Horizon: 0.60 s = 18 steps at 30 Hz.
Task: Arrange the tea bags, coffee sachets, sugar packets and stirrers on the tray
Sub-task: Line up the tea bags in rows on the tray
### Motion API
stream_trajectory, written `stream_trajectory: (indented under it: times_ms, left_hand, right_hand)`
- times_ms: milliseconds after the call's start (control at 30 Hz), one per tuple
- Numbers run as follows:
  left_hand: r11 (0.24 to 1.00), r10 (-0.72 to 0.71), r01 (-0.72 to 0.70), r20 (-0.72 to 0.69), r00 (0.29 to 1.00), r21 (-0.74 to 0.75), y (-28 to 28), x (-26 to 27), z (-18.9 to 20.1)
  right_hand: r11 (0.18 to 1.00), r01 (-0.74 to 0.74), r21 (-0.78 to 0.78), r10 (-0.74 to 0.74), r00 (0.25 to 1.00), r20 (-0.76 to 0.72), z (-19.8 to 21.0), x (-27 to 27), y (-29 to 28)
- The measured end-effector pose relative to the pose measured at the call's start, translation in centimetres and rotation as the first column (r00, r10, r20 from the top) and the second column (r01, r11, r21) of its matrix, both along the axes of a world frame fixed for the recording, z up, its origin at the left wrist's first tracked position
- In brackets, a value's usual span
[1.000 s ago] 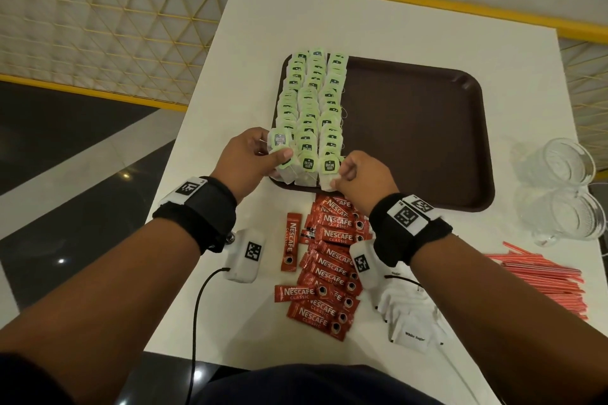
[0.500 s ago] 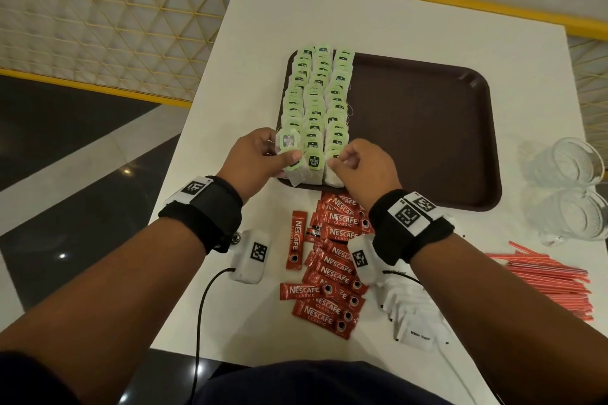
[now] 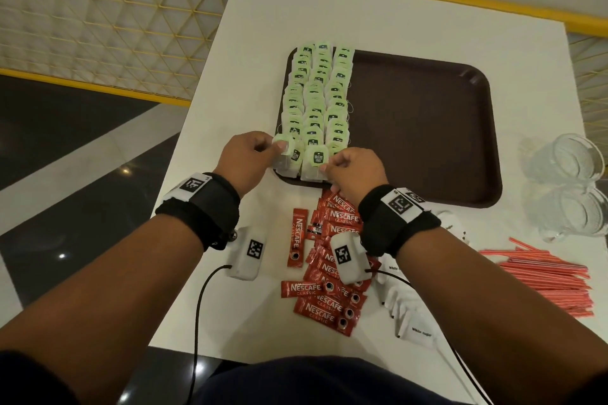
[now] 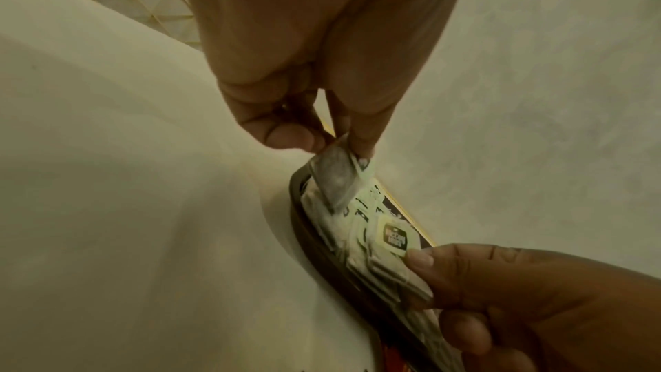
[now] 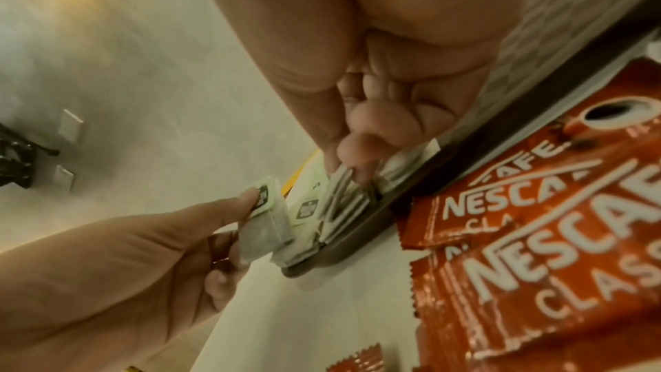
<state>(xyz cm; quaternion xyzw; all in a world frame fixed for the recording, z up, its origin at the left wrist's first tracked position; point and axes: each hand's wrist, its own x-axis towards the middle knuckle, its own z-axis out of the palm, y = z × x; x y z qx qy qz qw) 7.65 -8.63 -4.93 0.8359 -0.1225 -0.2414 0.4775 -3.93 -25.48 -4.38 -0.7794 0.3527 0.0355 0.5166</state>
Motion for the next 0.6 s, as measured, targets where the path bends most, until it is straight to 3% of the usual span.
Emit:
stream_trajectory:
  times_ms: [100, 300, 400, 600]
  left_hand:
    - [1.0, -0.024, 0.024, -0.046, 0.999, -0.005, -0.3, -0.3, 0.1]
    - [0.997, -0.041, 0.04, 0.013, 0.999, 0.066, -0.8, -0.4, 0.1]
    - [0.995, -0.012, 0.006, 0.055, 0.998, 0.104, -0.2, -0.4, 0.3]
    - [0.972, -0.098, 0.095, 0.004, 0.995, 0.216, 0.2, -1.1, 0.4]
  right_hand:
    - [0.998, -0.008, -0.056, 0.006, 1.0, -0.022, 0.1, 0.4, 0.1]
    - [0.966, -0.013, -0.256, 0.007, 1.0, -0.024, 0.2, 0.1, -0.1]
    - [0.957, 0.033, -0.288, -0.045, 0.998, -0.037, 0.4, -0.7, -0.9]
    - [0.947, -0.026, -0.32, -0.022, 0.989, -0.146, -0.2, -1.1, -1.3]
